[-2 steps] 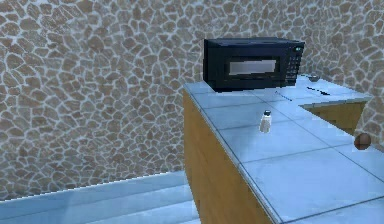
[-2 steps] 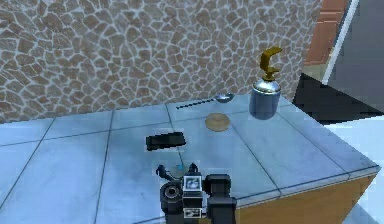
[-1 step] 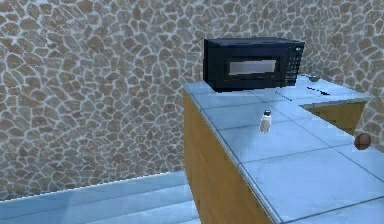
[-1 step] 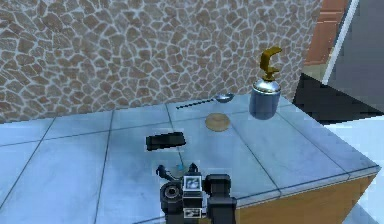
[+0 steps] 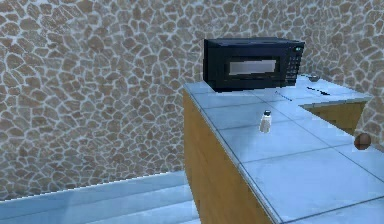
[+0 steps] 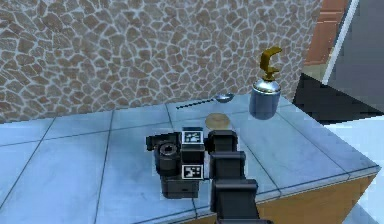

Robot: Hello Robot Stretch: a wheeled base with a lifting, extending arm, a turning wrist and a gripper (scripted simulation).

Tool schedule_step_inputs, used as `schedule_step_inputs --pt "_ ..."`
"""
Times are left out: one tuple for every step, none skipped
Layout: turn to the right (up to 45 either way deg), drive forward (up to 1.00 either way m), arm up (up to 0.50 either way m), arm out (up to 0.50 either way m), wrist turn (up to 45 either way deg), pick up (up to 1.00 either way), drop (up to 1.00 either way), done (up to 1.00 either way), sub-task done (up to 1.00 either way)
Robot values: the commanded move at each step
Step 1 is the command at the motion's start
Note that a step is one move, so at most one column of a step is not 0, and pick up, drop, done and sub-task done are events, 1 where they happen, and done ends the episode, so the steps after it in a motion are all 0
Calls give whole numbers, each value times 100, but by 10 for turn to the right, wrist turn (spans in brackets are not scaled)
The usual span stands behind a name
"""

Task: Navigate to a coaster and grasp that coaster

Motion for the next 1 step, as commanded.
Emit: schedule_step_inputs --pt "0 0 0 0 0 0 0 100 0"
